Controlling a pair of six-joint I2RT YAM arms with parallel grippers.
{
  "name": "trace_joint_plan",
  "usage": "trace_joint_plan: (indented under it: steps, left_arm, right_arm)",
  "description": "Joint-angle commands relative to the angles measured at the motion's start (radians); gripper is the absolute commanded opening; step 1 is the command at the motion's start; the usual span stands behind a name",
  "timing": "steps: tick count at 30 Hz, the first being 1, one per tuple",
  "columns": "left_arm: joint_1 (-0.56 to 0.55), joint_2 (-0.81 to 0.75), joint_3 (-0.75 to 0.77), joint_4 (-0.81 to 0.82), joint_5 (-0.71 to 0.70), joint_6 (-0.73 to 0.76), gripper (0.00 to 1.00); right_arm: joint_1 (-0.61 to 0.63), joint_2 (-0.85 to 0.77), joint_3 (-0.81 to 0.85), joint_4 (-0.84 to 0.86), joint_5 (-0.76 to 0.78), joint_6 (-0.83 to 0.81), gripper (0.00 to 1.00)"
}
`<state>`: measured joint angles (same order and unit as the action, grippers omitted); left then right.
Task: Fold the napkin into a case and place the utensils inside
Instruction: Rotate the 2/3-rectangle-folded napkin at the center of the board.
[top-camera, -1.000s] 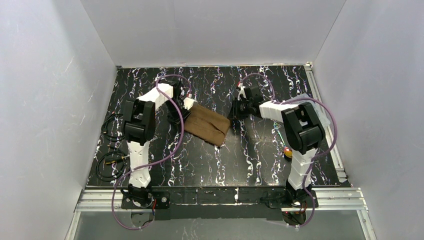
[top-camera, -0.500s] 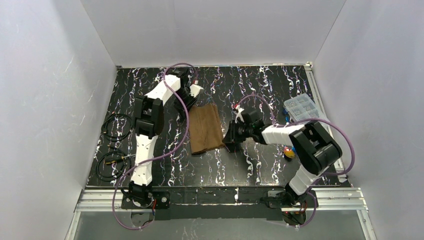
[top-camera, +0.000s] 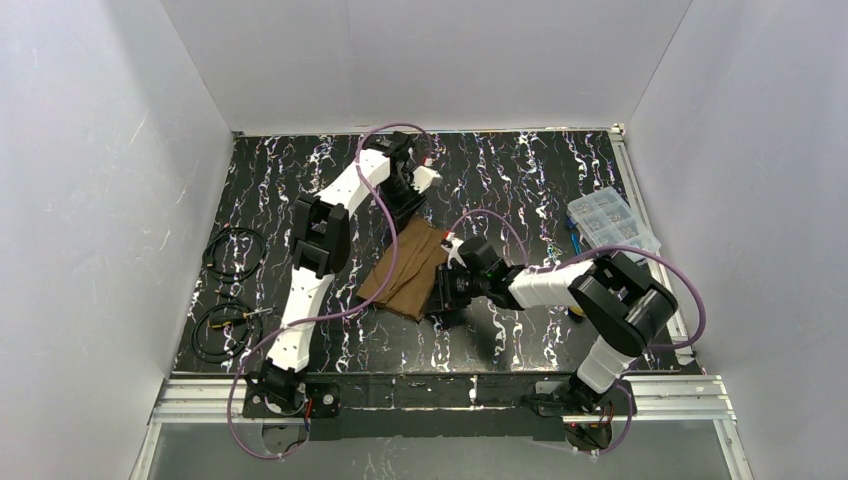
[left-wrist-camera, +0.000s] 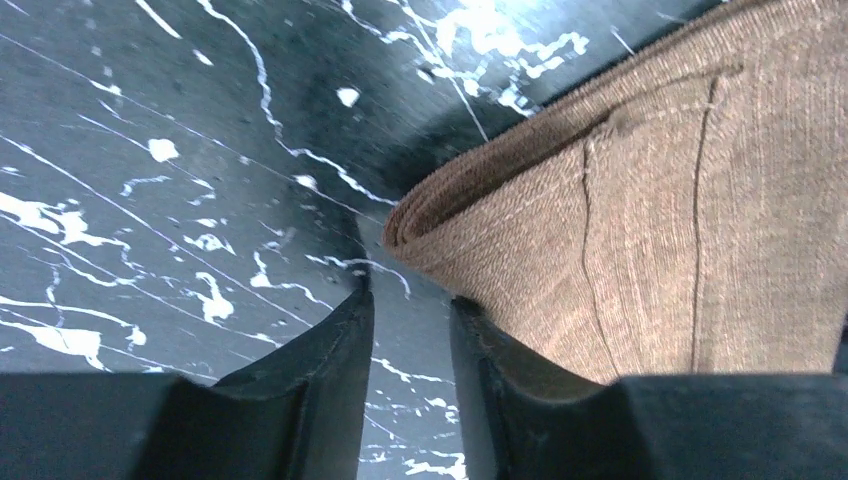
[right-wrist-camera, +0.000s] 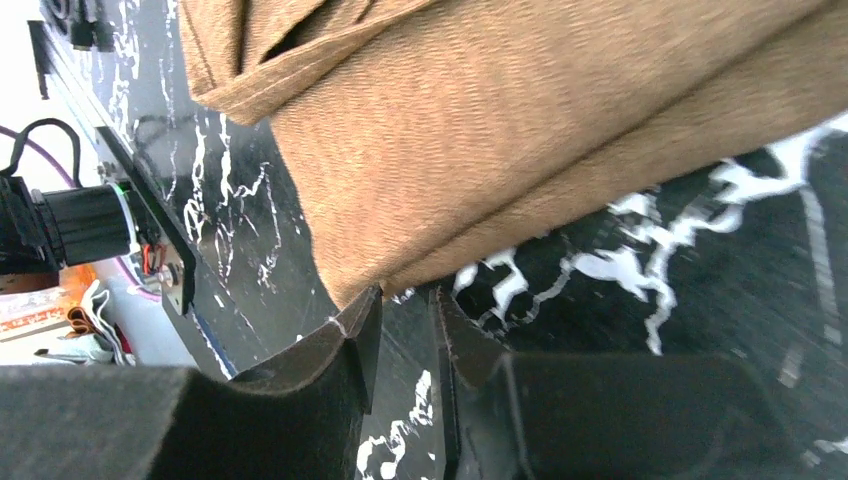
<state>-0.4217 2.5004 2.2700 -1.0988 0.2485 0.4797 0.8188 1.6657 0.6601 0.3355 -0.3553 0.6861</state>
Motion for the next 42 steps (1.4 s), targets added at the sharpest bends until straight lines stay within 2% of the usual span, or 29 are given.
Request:
trace_joint_plan:
  steps: [1,3,6,10,13,18,23,27,35,42]
  left_arm:
    - [0.008,-0.149,-0.02,-0.08,0.062,0.032,0.37]
    - [0.013,-0.204,-0.02,-0.095,0.06,0.023,0.45]
    - [0.013,-0.272,-0.036,-0.114,0.073,0.006,0.47]
    - [0.013,-0.341,-0.114,-0.132,0.074,-0.003,0.5]
    - [0.01,-0.419,-0.254,-0.142,0.104,0.006,0.51]
    - [-0.039,-0.553,-0.542,-0.136,0.174,-0.017,0.51]
    - [-0.128,-0.655,-0.732,-0.036,0.128,-0.062,0.51]
    - [-0.173,-0.668,-0.797,0.01,0.105,-0.089,0.5]
    - [-0.22,-0.717,-0.918,0.125,-0.042,-0.079,0.49]
    - [-0.226,-0.72,-0.937,0.144,-0.039,-0.085,0.51]
  right_arm:
    - [-0.082,-0.101,0.049,-0.152,-0.025,-0.076,0.33]
    - [-0.129,-0.14,0.074,-0.195,-0.051,-0.094,0.33]
    - [-0.19,-0.153,0.108,-0.219,-0.074,-0.107,0.34]
    - [-0.278,-0.094,0.155,-0.177,-0.113,-0.086,0.32]
    - [-0.337,-0.023,0.206,-0.115,-0.139,-0.048,0.31]
    - [-0.363,0.13,0.3,-0.054,-0.186,-0.016,0.29]
    - [-0.368,0.186,0.327,-0.041,-0.192,-0.006,0.27]
    - [-0.374,0.198,0.313,-0.03,-0.188,-0.008,0.26]
    - [-0.405,0.226,0.302,-0.029,-0.213,-0.008,0.24]
    - [-0.409,0.181,0.321,-0.05,-0.252,-0.006,0.24]
